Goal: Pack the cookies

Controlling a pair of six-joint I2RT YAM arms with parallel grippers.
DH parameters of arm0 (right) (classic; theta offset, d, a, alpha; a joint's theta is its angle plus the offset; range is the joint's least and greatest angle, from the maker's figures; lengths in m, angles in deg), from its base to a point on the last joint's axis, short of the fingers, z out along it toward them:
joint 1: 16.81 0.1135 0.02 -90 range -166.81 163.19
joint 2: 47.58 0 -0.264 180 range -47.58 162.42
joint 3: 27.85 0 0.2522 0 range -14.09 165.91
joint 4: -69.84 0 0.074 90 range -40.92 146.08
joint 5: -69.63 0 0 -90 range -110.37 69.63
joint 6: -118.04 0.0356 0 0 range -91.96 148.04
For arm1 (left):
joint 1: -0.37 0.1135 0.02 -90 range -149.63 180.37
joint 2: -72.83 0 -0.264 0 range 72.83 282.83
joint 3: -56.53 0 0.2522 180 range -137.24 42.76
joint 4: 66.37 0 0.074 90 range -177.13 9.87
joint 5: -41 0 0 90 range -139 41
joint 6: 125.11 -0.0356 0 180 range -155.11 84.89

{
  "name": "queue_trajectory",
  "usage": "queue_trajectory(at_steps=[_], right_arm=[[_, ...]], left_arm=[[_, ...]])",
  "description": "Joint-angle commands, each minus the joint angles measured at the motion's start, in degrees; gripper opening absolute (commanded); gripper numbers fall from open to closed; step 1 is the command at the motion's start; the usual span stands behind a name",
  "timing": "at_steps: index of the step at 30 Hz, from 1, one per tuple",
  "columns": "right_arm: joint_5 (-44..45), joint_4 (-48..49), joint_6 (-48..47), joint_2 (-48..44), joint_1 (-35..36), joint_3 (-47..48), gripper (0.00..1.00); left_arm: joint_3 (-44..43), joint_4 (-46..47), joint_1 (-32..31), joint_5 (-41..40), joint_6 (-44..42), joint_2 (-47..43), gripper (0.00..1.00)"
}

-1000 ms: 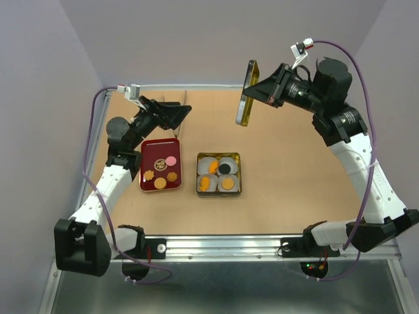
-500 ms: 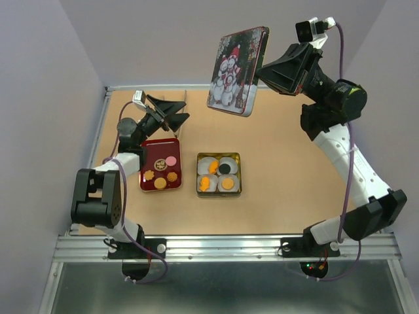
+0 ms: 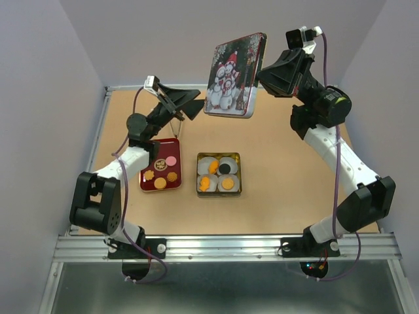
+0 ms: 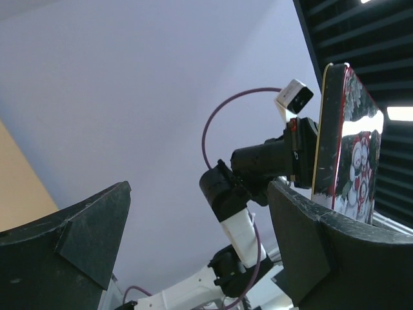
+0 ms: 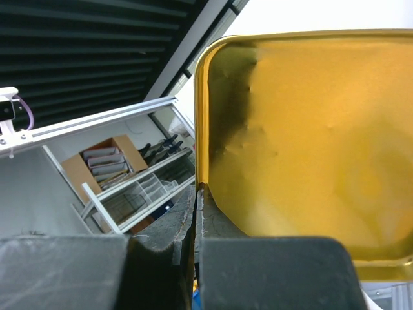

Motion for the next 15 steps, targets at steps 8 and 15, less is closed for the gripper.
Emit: queue_trajectory(at_steps=[8, 15], right_arm=[[2.63, 12.26, 5.18, -2.30, -0.21, -1.16, 0.01], [3.08, 13.57, 5.71, -1.86, -0.29, -1.16, 0.00]], left_arm=[[-8.93, 45.86, -4.41, -4.93, -0.41, 1.23, 0.99], [-8.85, 45.86, -4.41, -5.63, -0.06, 0.26, 0.99]])
